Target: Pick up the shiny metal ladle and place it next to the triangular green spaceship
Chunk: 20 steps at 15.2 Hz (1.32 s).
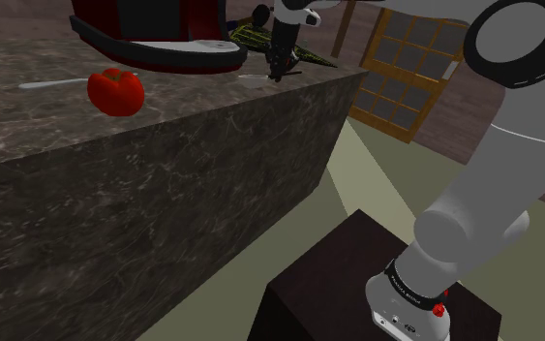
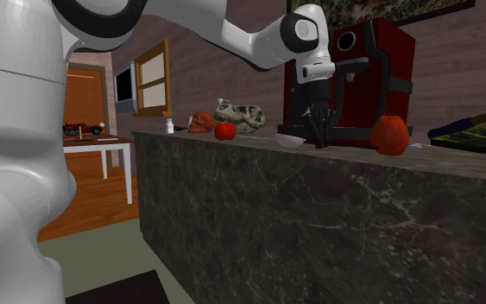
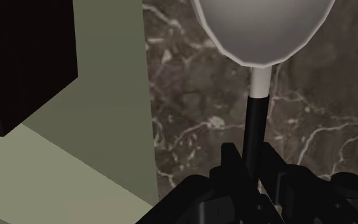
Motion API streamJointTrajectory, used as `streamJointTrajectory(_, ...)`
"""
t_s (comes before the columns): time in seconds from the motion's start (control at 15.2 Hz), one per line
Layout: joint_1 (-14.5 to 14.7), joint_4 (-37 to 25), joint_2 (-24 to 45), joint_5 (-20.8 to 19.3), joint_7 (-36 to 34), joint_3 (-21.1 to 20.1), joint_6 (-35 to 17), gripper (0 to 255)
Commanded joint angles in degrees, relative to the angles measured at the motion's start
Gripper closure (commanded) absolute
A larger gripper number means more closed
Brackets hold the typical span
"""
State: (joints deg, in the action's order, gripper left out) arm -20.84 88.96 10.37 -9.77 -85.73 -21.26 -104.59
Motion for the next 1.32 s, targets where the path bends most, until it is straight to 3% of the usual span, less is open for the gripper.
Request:
streamJointTrajectory(0.0,0.0,0.0,0.0,0.0,0.0,0.0,0.0,255)
streamJointTrajectory(0.13,0.0,0.0,0.0,0.0,0.0,0.0,0.0,255)
streamJointTrajectory(0.2,0.0,0.0,0.0,0.0,0.0,0.0,0.0,0)
streamJointTrajectory(0.53,0.0,0.0,0.0,0.0,0.0,0.0,0.0,0)
streamJointTrajectory(0.79,0.7,-7.4,0.1,0.0,0.2,-0.4,7.3,0)
streamJointTrajectory(1.25,0.7,-7.4,0.1,0.0,0.2,-0.4,7.3,0)
